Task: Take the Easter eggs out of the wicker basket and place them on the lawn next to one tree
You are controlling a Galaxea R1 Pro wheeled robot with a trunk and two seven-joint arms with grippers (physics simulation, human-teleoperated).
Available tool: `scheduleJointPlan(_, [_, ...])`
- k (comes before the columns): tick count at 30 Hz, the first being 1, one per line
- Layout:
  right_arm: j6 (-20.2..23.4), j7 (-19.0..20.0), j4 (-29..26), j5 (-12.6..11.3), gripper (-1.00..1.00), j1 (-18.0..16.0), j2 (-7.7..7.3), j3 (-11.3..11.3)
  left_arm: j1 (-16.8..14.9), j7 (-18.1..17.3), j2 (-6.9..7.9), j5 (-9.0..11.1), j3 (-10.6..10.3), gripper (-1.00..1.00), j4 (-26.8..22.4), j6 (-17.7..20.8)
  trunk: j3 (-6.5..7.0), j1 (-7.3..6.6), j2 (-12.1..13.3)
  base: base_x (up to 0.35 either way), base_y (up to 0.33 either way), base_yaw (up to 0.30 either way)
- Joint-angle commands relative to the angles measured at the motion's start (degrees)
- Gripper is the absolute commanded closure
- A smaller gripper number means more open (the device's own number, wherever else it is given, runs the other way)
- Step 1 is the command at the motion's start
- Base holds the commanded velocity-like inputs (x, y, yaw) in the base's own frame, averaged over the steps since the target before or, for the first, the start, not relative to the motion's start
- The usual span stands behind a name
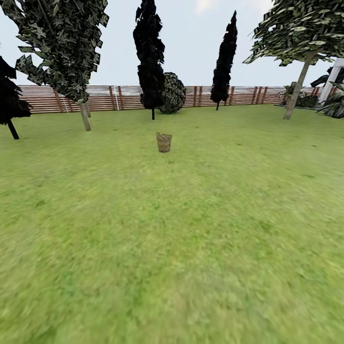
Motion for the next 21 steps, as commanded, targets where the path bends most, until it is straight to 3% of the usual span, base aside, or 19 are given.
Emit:
scheduleJointPlan(1, [-0.20,0.01,0.05,0.06,-1.00,-0.03,0.02,-0.04,-0.02,-0.09,0.01,-0.08,-0.07,-1.00,0.03,-0.19,-0.05,0.03,-0.02,0.334,0.110,0.000])
scheduleJointPlan(21, [-0.20,0.01,0.05,0.07,-1.00,-0.03,0.05,-0.04,-0.03,-0.10,0.01,-0.12,-0.07,-1.00,0.07,-0.19,-0.05,0.03,-0.02,0.334,0.109,0.000])
